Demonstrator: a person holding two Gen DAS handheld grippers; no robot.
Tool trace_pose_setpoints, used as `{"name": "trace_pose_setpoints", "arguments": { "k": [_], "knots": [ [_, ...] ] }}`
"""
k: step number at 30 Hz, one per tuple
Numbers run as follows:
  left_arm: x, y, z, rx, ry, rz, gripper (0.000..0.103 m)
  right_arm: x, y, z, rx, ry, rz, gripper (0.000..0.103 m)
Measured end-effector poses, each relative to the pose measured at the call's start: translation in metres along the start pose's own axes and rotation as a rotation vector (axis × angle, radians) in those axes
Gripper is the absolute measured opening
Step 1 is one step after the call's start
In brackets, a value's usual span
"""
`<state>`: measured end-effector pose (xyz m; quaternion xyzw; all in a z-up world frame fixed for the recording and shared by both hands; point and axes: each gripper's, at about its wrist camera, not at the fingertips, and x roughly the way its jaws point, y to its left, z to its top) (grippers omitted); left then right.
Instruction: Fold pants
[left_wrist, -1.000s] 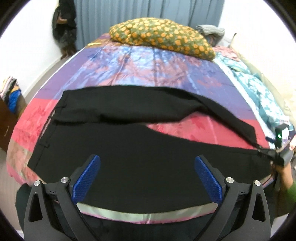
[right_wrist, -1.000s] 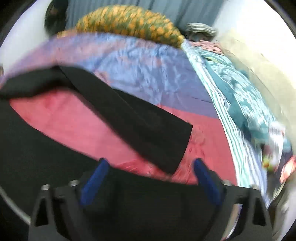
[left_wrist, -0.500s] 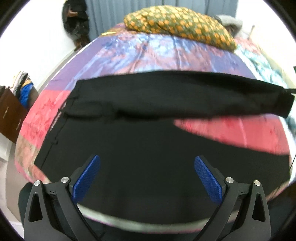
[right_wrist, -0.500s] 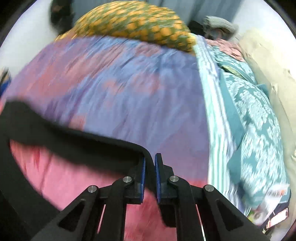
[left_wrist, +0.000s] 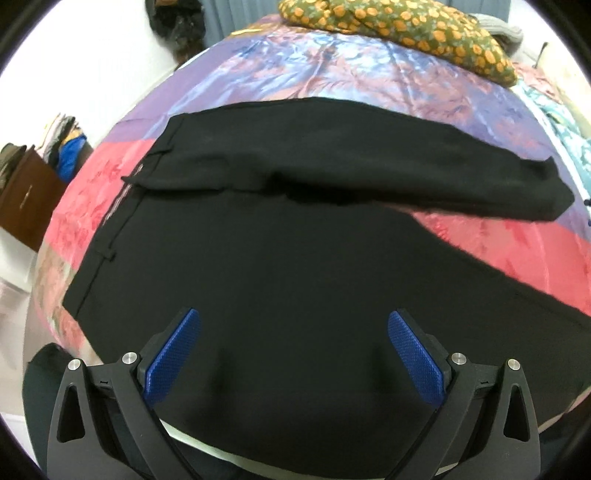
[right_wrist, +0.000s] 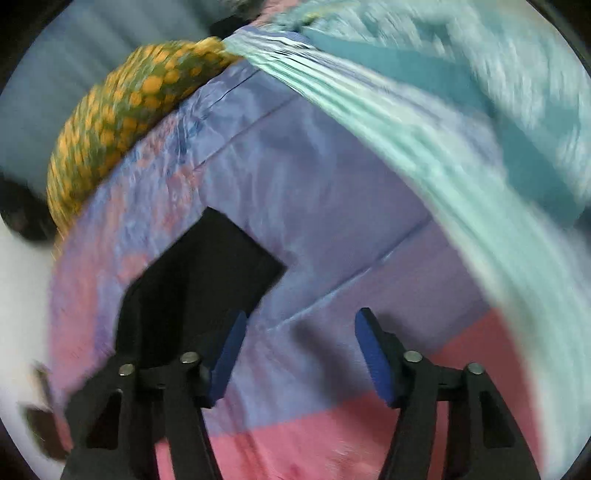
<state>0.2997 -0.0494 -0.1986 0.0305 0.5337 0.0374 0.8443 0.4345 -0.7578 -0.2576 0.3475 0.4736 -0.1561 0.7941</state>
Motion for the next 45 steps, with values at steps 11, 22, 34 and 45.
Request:
{"name": "trace_pose_setpoints", "arguments": {
  "k": [11,22,34,45],
  "knots": [
    [0.011,-0.021,-0.004,0.074,0.049,0.048,0.102,0.043,0.042,0.013,0.009,-0.043,-0.012,0.019],
    [0.029,-0.01,0.067,0.059,-0.094,0.054,0.102,-0.029,0.03,-0.058,-0.221,-0.13,-0.389,0.032],
    [0.14,-0.013,0.131,0.095,-0.178,0.21,0.103,0.049,0.325,-0.25,-0.876,0.143,0.331,0.032],
    [0.142,0.006,0.127,0.014,-0.176,0.099,0.102,0.057,0.184,-0.124,-0.679,0.045,0.013,0.029]
  ]
}}
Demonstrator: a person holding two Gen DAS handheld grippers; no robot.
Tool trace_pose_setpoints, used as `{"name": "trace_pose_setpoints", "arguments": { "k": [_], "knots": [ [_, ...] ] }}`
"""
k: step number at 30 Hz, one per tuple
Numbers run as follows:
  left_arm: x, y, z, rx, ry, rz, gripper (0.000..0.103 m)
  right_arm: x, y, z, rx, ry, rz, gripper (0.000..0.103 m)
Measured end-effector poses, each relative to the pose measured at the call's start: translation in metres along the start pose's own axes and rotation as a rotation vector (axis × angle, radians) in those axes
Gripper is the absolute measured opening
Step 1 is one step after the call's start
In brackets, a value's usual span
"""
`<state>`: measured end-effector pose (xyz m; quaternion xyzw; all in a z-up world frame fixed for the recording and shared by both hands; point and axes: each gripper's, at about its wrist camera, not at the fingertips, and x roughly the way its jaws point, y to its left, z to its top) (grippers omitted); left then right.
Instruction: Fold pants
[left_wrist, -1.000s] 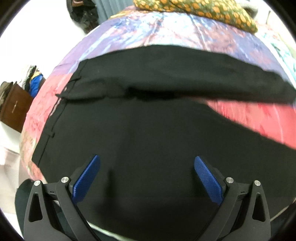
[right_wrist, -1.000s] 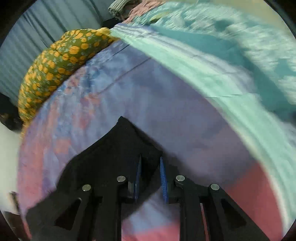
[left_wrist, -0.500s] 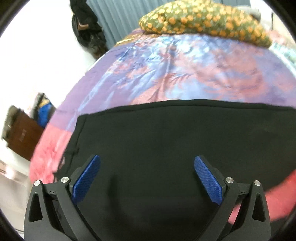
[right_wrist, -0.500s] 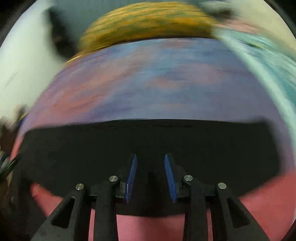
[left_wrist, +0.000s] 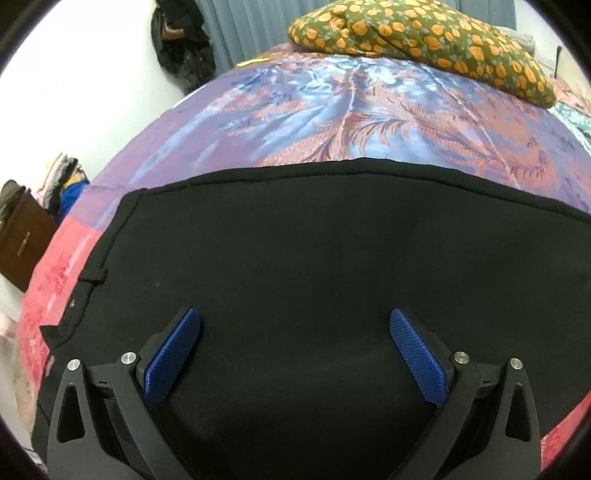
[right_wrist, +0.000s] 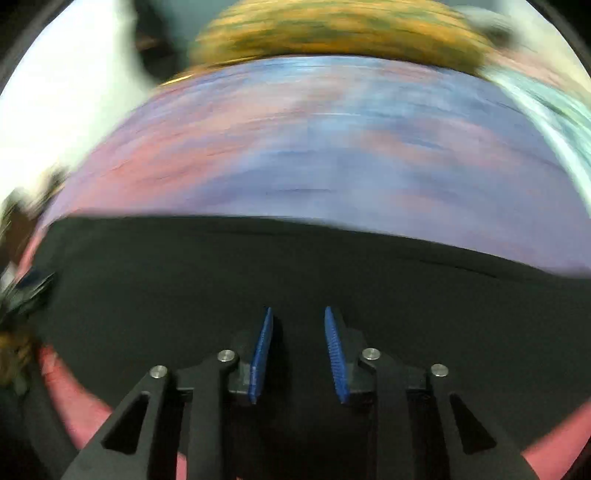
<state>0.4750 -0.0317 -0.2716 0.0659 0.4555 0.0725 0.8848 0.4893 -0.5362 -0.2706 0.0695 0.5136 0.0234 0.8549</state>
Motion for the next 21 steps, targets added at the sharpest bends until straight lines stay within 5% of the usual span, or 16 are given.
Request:
{"name": "trace_pose_setpoints", "arguments": {
  "k": [1,3,5,7,11,14,17,21],
  "knots": [
    [0.0,-0.002,0.0,0.003,0.0,0.004,0.102,-0.004,-0.035,-0.003,0.062,0.013,-0.07,0.029],
    [-0.001,-0.003,0.001,0.004,0.008,0.003,0.102,-0.023,-0.11,-0.017,0.208,0.018,-0.124,0.006],
    [-0.001,0.0,0.006,-0.003,0.044,-0.016,0.103,-0.057,-0.148,-0.034,0.263,0.036,-0.286,0.021],
    [-0.011,0.004,0.012,-0.005,0.104,-0.013,0.102,-0.09,-0.16,-0.054,0.259,0.017,-0.308,0.022],
    [-0.065,0.006,-0.013,0.016,0.076,-0.113,0.102,-0.158,-0.124,-0.128,0.244,0.03,-0.204,0.045],
    [-0.102,-0.001,-0.062,0.114,0.078,-0.153,0.102,-0.164,-0.076,-0.183,0.254,0.11,-0.1,0.046],
    [-0.114,0.001,-0.128,0.222,0.111,-0.081,0.102,-0.16,-0.051,-0.248,0.365,0.174,-0.05,0.047],
    [-0.128,0.053,-0.161,0.082,0.138,-0.098,0.102,-0.182,-0.054,-0.288,0.499,0.08,-0.096,0.047]
  ]
}}
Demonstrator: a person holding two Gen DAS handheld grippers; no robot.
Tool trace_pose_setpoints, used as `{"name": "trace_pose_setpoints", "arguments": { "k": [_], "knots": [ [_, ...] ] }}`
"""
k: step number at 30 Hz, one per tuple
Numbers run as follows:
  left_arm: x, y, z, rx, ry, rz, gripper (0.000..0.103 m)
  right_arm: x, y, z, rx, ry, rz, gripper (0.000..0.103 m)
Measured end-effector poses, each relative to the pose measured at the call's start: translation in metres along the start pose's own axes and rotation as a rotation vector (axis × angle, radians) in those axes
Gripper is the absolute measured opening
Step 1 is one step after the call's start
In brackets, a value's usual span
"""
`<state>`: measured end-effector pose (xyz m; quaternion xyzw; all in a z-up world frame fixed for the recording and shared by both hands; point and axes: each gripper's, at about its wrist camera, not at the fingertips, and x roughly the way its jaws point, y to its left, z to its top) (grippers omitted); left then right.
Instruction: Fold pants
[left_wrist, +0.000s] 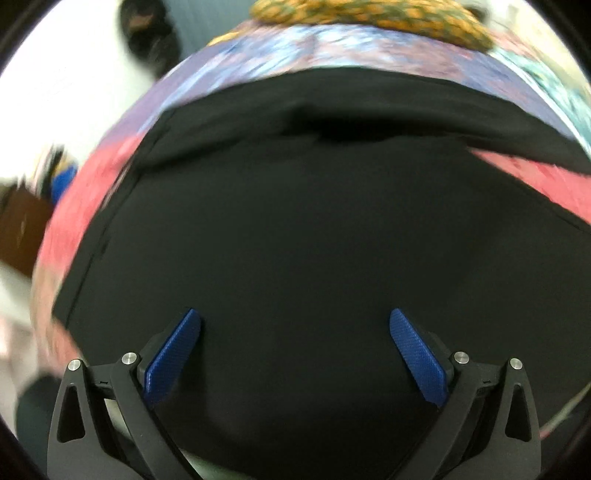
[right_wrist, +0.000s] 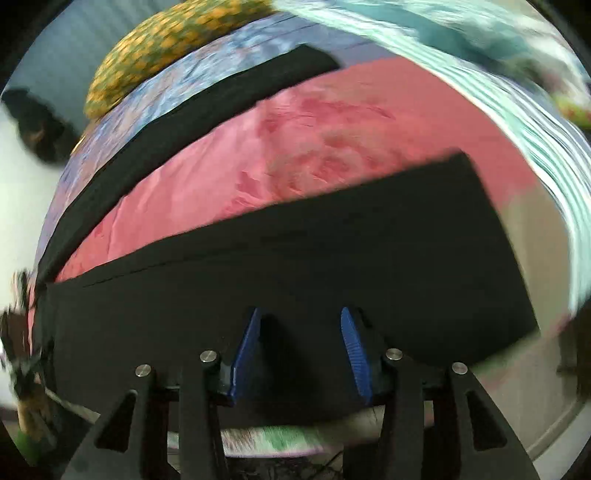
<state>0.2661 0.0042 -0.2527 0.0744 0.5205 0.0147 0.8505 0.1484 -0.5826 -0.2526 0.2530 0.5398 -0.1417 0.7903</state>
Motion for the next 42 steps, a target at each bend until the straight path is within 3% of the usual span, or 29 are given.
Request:
{"name": "trace_pose_setpoints", "arguments": {
  "k": [2,4,7,10,13,16,19,23,25,27,28,30,32,34,35,38,40,42],
  "knots": [
    [-0.002,0.024,-0.01,-0.052,0.007,0.035,0.103,-0.002,-0.011,-0.007,0.062,-0.008,-0.002,0.047],
    [-0.001,0.039,-0.013,-0.086,0.014,0.004,0.103,-0.001,-0.012,-0.009,0.07,-0.01,-0.007,0.047],
    [-0.006,0.037,-0.007,-0.077,0.024,0.019,0.103,0.002,-0.01,-0.006,0.08,-0.009,-0.032,0.054],
    [-0.022,0.028,0.007,-0.077,-0.024,-0.008,0.102,-0.006,0.03,-0.02,0.059,-0.033,-0.1,0.054],
    [-0.036,0.015,0.039,-0.102,-0.104,-0.069,0.102,-0.013,0.068,-0.022,0.014,-0.067,-0.058,0.054],
    [-0.033,-0.004,0.099,-0.106,-0.169,-0.093,0.102,-0.002,0.13,-0.008,-0.1,-0.08,0.01,0.054],
    [-0.011,-0.019,0.148,-0.064,-0.218,-0.035,0.102,0.016,0.204,0.017,-0.223,-0.092,0.099,0.054],
    [0.049,-0.013,0.198,-0.097,-0.203,0.126,0.102,0.047,0.294,0.062,-0.404,-0.133,0.196,0.054],
    [0.076,0.002,0.206,-0.133,-0.151,0.163,0.102,0.078,0.326,0.095,-0.481,-0.107,0.224,0.054],
    [0.121,0.019,0.196,-0.146,-0.024,0.173,0.102,0.107,0.335,0.12,-0.517,-0.082,0.226,0.054],
    [0.125,0.03,0.185,-0.192,-0.086,0.095,0.102,0.122,0.333,0.133,-0.54,-0.06,0.214,0.054],
    [0.122,0.042,0.178,-0.236,-0.123,0.037,0.102,0.149,0.313,0.156,-0.561,-0.024,0.141,0.054],
    [0.122,0.038,0.177,-0.222,-0.136,0.056,0.103,0.16,0.272,0.184,-0.561,-0.04,0.101,0.054],
    [0.123,0.037,0.175,-0.216,-0.146,0.068,0.102,0.163,0.226,0.218,-0.565,-0.08,-0.033,0.063],
    [0.124,0.037,0.175,-0.214,-0.15,0.073,0.102,0.166,0.19,0.241,-0.523,-0.078,-0.127,0.08],
    [0.124,0.036,0.172,-0.216,-0.161,0.071,0.102,0.158,0.102,0.291,-0.325,-0.072,-0.24,0.08],
    [0.123,0.039,0.168,-0.216,-0.164,0.071,0.102,0.145,0.072,0.315,-0.244,-0.116,-0.347,0.079],
    [0.128,0.036,0.179,-0.214,-0.166,0.076,0.102,0.14,0.061,0.33,-0.193,-0.135,-0.301,0.079]
  ]
}}
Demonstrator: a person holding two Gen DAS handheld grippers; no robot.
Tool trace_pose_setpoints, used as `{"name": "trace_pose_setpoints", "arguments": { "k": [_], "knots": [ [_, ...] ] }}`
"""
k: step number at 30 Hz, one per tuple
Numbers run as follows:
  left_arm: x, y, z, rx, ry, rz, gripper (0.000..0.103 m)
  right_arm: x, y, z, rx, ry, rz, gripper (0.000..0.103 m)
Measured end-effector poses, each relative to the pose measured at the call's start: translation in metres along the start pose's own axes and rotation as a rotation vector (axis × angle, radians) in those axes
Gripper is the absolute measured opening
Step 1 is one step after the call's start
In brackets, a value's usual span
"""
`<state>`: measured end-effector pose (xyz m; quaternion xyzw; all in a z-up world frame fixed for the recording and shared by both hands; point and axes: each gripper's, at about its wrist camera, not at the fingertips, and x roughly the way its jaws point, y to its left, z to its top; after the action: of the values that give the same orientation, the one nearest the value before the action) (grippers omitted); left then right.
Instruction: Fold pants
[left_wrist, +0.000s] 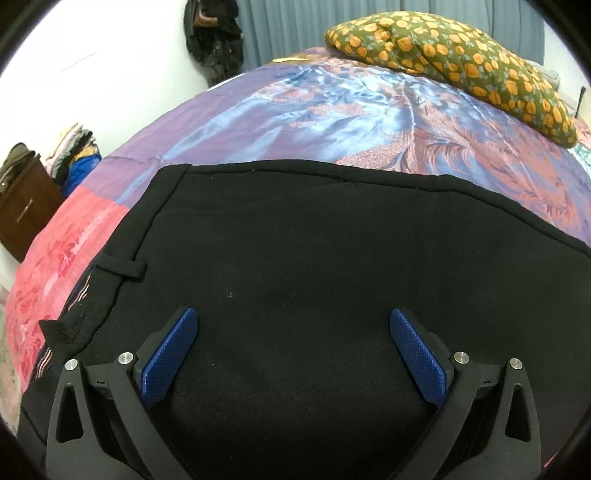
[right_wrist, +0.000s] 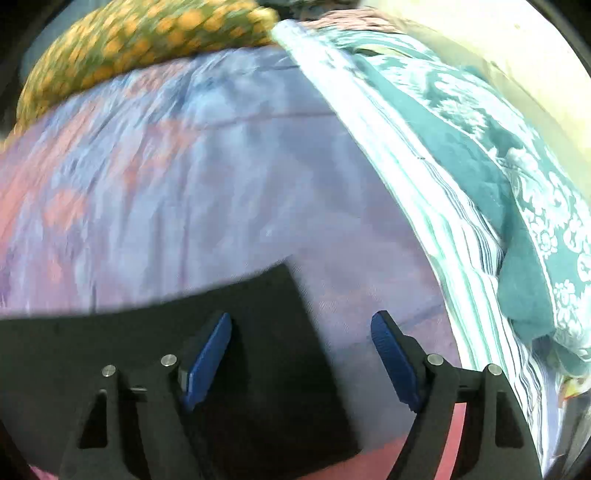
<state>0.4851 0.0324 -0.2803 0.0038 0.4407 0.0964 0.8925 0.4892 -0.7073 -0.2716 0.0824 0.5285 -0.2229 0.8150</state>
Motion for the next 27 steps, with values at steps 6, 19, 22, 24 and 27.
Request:
{"name": "trace_pose_setpoints", "arguments": {
  "k": [6,19,22,24,27],
  "knots": [
    [-0.001,-0.002,-0.001,0.002,0.0,0.004,0.102,0.007,0.007,-0.002,0.048,0.021,0.154,0.01],
    [-0.021,-0.013,0.008,0.051,0.132,0.072,0.102,-0.27,0.122,-0.283,-0.784,-0.183,0.489,0.008],
    [-0.049,-0.015,-0.003,0.088,0.159,0.01,0.102,-0.263,0.125,-0.37,-1.027,-0.112,0.322,0.01],
    [-0.078,-0.012,-0.016,0.104,0.122,-0.041,0.102,-0.243,0.101,-0.386,-1.034,-0.043,0.144,0.049],
    [-0.112,-0.005,-0.039,0.136,0.098,-0.102,0.102,-0.243,0.043,-0.371,-0.839,-0.075,-0.069,0.059]
  ]
}}
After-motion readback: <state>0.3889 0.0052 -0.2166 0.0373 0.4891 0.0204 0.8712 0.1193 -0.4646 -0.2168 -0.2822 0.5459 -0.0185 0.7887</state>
